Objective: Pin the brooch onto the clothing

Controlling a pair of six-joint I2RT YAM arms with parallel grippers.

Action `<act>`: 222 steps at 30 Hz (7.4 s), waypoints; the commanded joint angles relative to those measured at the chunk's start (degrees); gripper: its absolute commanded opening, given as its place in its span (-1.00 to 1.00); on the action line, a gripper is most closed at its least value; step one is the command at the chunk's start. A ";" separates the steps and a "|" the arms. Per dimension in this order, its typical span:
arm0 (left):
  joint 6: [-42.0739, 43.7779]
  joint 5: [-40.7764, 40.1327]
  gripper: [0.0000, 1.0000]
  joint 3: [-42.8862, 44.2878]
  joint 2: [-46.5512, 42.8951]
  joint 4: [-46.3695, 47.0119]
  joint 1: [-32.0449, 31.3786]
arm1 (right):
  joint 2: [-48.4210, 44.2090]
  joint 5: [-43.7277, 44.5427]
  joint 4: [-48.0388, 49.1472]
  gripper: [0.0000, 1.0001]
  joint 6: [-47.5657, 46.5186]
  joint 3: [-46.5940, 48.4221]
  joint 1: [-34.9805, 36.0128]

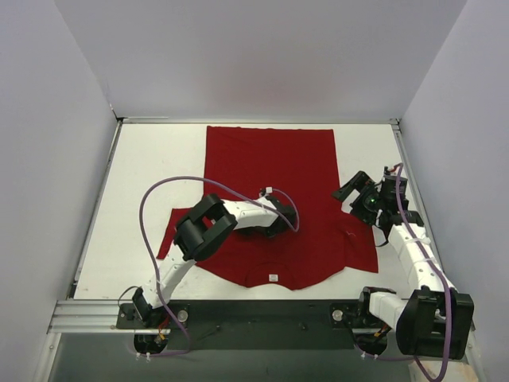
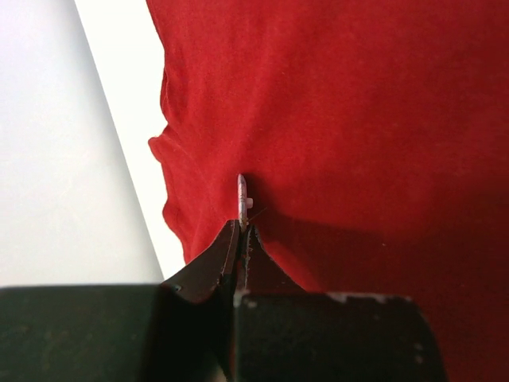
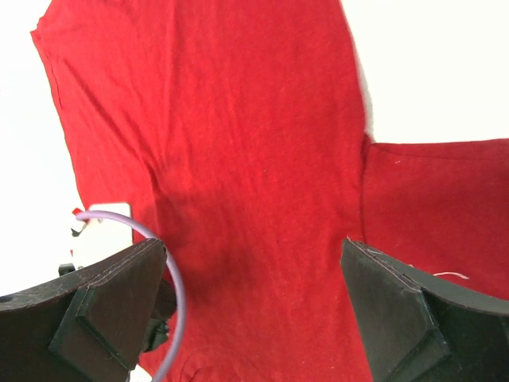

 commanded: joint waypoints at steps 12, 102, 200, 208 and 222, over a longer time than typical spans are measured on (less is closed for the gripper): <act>-4.08 -0.07 -1.00 10.27 4.42 -6.16 -4.31 | 0.49 -4.99 -1.33 1.00 -1.90 1.04 -5.92; 6.55 25.76 -1.00 -29.72 -43.58 37.69 7.56 | 27.65 -7.45 11.50 0.64 0.47 14.84 32.04; 2.95 42.99 -1.00 -37.54 -54.03 61.33 8.09 | 40.92 -16.86 22.84 -0.01 1.79 19.76 38.64; 2.95 46.77 -1.00 -40.35 -57.63 65.47 9.14 | 41.36 -17.30 22.84 -0.06 1.70 19.94 38.72; 5.24 51.16 -1.00 -42.55 -60.71 66.52 12.47 | 36.71 -17.56 20.56 -0.04 -1.37 19.06 37.94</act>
